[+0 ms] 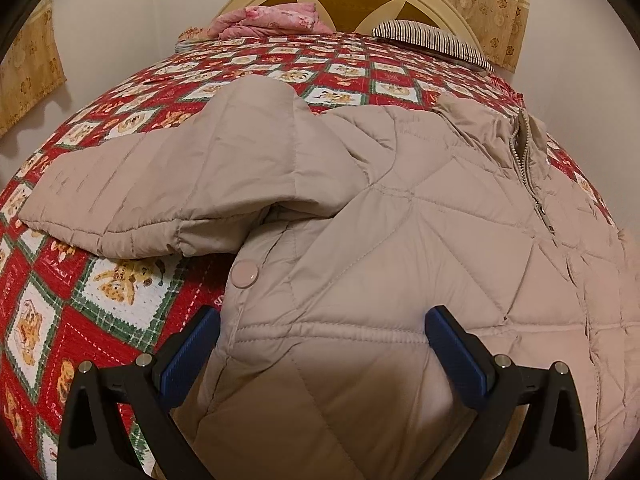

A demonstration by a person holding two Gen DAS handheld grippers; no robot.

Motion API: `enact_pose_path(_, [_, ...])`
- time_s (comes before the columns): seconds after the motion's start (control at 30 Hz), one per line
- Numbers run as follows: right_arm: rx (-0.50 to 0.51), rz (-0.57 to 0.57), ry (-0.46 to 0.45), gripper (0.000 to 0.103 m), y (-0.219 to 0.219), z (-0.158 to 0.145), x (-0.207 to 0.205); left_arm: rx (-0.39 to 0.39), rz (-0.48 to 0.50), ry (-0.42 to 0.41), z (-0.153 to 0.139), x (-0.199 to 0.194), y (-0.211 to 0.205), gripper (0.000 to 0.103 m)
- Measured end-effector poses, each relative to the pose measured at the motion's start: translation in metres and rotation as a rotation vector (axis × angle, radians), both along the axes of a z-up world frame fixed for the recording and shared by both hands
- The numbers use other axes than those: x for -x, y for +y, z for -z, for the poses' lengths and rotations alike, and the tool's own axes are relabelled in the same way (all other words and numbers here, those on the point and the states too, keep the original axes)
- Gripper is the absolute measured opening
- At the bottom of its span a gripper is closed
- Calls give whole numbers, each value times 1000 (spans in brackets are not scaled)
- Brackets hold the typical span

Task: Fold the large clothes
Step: 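Grasp the jacket sleeve with the right tool and fold it across the body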

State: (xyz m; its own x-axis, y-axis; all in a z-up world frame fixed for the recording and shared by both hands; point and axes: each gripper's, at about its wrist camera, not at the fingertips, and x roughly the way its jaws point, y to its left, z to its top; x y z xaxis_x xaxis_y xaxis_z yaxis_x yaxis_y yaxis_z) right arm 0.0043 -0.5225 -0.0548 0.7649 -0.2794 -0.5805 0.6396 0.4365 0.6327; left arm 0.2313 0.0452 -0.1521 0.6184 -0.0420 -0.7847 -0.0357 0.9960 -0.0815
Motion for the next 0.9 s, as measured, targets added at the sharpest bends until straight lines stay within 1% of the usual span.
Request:
enact_pose_path(0.03, [-49, 23, -5, 100, -8, 12, 10, -1, 0, 1, 0, 0, 0, 102])
enact_pose_path(0.1, [-160, 95, -13, 91, -36, 48, 25, -3, -2, 1, 1, 0, -1, 102])
enact_pose_path(0.13, [-185, 117, 0, 90, -45, 61, 28, -5, -2, 2, 1, 0, -1, 102])
enact_pose_path(0.17, [-196, 136, 35, 90, -57, 76, 26, -8, -3, 2, 1, -1, -1, 102])
enact_pose_path(0.2, [-201, 137, 58, 90, -63, 83, 24, -11, -4, 3, 2, -1, -2, 102])
enact_pose_path(0.27, [-223, 124, 78, 90, -76, 99, 12, -19, -7, 3, 2, -2, -3, 102])
enact_pose_path(0.37, [-182, 134, 79, 99, -93, 104, -12, -28, -11, 3, 3, -3, -5, 102])
enact_pose_path(0.43, [-174, 124, 108, 100, -103, 108, -25, -32, -12, 3, 3, -3, -5, 102])
enact_pose_path(0.47, [-166, 122, 132, 98, -106, 109, -30, -34, -13, 3, 3, -3, -5, 102])
enact_pose_path(0.5, [-148, 135, 164, 85, -109, 111, -33, -35, -14, 3, 3, -4, -5, 102])
enact_pose_path(0.53, [-128, 152, 199, 73, -106, 111, -28, -36, -15, 3, 3, -4, -6, 102])
enact_pose_path(0.57, [-129, 170, 226, 42, -109, 113, -28, -38, -15, 3, 3, -4, -6, 102])
enact_pose_path(0.6, [-156, 164, 180, 17, -111, 116, -24, -40, -15, 4, 3, -4, -6, 102])
enact_pose_path(0.63, [-174, 151, 140, 13, -110, 113, -18, -41, -15, 4, 3, -4, -7, 102])
enact_pose_path(0.67, [-168, 147, 120, 12, -110, 110, -14, -41, -15, 4, 4, -4, -7, 102])
enact_pose_path(0.77, [-40, 101, 98, 10, -94, 79, -13, -38, -15, 4, 4, -4, -7, 102])
enact_pose_path(0.87, [59, 42, 23, 10, -70, 35, -17, -34, -15, 4, 4, -4, -7, 102])
enact_pose_path(0.9, [101, 3, -7, 10, -55, 12, -23, -33, -15, 4, 4, -4, -7, 102])
